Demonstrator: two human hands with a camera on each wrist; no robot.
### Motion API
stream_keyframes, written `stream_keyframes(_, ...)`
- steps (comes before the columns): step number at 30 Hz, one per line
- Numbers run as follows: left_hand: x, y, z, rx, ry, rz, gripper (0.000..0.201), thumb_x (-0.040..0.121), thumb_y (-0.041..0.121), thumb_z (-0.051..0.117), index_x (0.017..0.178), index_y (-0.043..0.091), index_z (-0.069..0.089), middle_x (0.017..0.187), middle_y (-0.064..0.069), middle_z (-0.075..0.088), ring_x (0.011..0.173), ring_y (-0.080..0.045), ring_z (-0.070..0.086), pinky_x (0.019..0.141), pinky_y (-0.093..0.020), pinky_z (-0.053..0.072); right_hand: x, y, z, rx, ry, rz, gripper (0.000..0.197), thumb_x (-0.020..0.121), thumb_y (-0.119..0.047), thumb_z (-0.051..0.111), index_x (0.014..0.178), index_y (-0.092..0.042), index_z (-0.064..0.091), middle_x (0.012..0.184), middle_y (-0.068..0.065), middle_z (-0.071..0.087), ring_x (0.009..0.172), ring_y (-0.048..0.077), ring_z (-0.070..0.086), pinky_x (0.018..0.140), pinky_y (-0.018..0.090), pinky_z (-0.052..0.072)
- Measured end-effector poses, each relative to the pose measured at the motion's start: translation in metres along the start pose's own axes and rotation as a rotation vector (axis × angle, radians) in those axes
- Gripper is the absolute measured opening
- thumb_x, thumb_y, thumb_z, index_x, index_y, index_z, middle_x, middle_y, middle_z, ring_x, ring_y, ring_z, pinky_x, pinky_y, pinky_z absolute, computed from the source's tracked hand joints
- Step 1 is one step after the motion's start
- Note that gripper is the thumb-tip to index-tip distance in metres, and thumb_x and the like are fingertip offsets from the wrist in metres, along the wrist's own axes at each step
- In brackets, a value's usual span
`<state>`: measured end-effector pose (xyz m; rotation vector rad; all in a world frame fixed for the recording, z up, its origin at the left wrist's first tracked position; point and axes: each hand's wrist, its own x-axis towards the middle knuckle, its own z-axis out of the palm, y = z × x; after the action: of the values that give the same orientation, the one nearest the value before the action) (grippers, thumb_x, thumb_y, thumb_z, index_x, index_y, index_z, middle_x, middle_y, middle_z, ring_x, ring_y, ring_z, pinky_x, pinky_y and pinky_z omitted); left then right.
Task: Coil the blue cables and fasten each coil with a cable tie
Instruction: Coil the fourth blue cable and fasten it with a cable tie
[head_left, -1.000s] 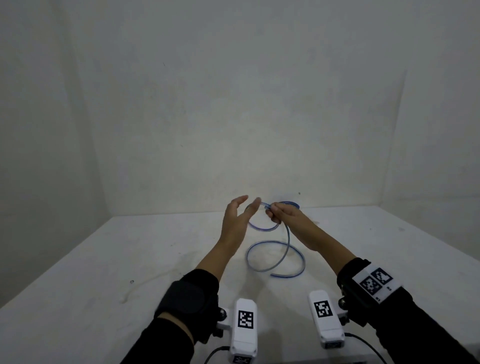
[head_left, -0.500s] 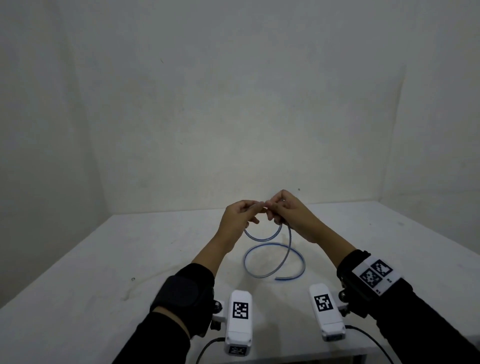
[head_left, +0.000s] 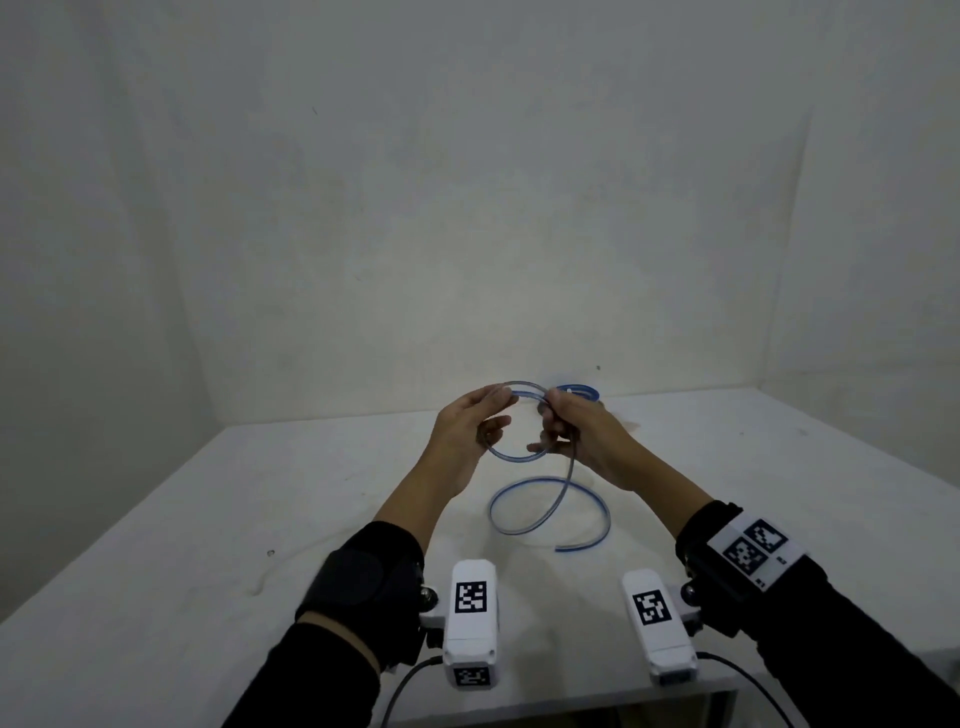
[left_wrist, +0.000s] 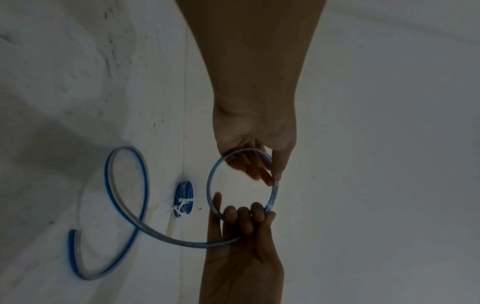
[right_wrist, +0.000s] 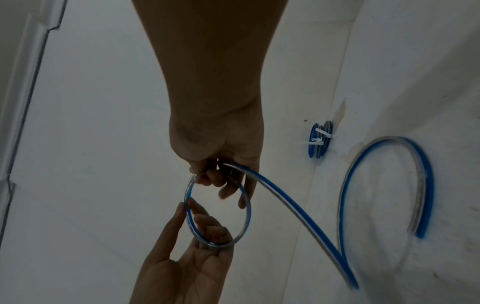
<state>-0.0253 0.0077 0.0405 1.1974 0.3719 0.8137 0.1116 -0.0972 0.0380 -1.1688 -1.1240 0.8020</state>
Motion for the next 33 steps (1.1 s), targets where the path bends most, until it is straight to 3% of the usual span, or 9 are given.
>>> stream_keyframes(3,-0.005,0.008,-0.003,0.076,-0.126,-0.177,0.014,0.090,0.011,0.057,0.100,0.011,0.066,0.082,0.000,0.063,0.069,-0.014,0.062,0.067,-0.022,0.050,0.000,-0.004,0.000,-0.053,0.033,0.017,0.033,0.103,-0.021,0.037,0.072,-0.015,0.045,0.066,-0.003,0.038,0.058,0.011,0.031,0.063,0.026,0.038)
stream_keyframes(6,-0.010,0.019,-0.009,0.208,-0.327,-0.336,0.020,0.091,0.013,0.051,0.103,0.007,0.065,0.076,0.000,0.059,0.066,-0.015,0.062,0.071,-0.025,0.050,0.000,-0.005,0.000,-0.116,-0.019,0.033,0.033,0.102,-0.021,0.040,0.069,-0.016,0.043,0.067,-0.001,0.032,0.057,0.010,0.027,0.060,0.024,0.032)
stream_keyframes(9,-0.012,0.026,-0.009,0.277,-0.428,-0.378,0.021,0.094,0.023,0.051,0.099,0.009,0.065,0.070,0.003,0.059,0.066,-0.013,0.062,0.070,-0.025,0.050,-0.001,-0.005,0.002,-0.156,-0.070,0.026,0.034,0.102,-0.022,0.040,0.068,-0.017,0.041,0.066,-0.002,0.029,0.058,0.010,0.025,0.058,0.023,0.032)
stream_keyframes(14,-0.011,0.031,-0.010,0.220,-0.445,-0.379,0.021,0.096,0.009,0.046,0.107,0.006,0.063,0.073,0.007,0.062,0.055,-0.001,0.055,0.055,-0.011,0.047,-0.004,-0.008,0.003,-0.342,-0.085,-0.113,0.036,0.105,-0.029,0.036,0.077,-0.014,0.053,0.068,0.003,0.045,0.063,0.015,0.046,0.066,0.028,0.048)
stream_keyframes(20,-0.012,0.033,-0.008,0.254,-0.475,-0.357,0.015,0.097,0.014,0.039,0.103,0.010,0.052,0.064,0.009,0.043,0.047,-0.005,0.026,0.046,-0.015,0.025,0.000,-0.001,0.002,-0.383,0.016,-0.188,0.035,0.103,-0.033,0.039,0.091,-0.008,0.062,0.072,0.011,0.058,0.063,0.024,0.058,0.067,0.039,0.054)
stream_keyframes(24,-0.011,0.033,-0.008,0.157,-0.420,-0.346,0.023,0.094,0.021,0.035,0.093,0.009,0.055,0.061,0.005,0.035,0.050,-0.009,0.024,0.049,-0.021,0.021,0.005,0.005,-0.003,-0.410,0.064,-0.243,0.034,0.103,-0.031,0.041,0.094,-0.011,0.068,0.065,0.007,0.060,0.060,0.022,0.060,0.069,0.048,0.056)
stream_keyframes(28,-0.013,0.029,-0.007,0.152,-0.375,-0.297,0.020,0.098,0.020,0.039,0.089,0.009,0.054,0.062,0.003,0.041,0.054,-0.011,0.035,0.055,-0.021,0.034,0.004,0.003,-0.002,-0.363,0.042,-0.200,0.040,0.104,-0.029,0.038,0.086,-0.006,0.065,0.061,0.005,0.039,0.054,0.012,0.044,0.063,0.033,0.056)
stream_keyframes(30,-0.014,0.028,-0.007,0.139,-0.375,-0.293,0.022,0.096,0.016,0.039,0.089,0.006,0.057,0.068,-0.003,0.052,0.063,-0.016,0.049,0.070,-0.027,0.047,0.004,0.004,-0.002,-0.380,0.037,-0.209,0.038,0.104,-0.030,0.039,0.079,-0.009,0.058,0.065,0.007,0.036,0.054,0.010,0.037,0.059,0.030,0.047)
stream_keyframes(33,-0.014,0.030,-0.005,0.160,-0.385,-0.299,0.030,0.098,0.026,0.045,0.087,0.003,0.062,0.080,-0.010,0.061,0.076,-0.021,0.060,0.091,-0.035,0.050,0.007,0.006,-0.002,-0.428,0.015,-0.193,0.035,0.104,-0.031,0.038,0.077,-0.013,0.052,0.068,0.001,0.040,0.055,0.008,0.033,0.056,0.025,0.033)
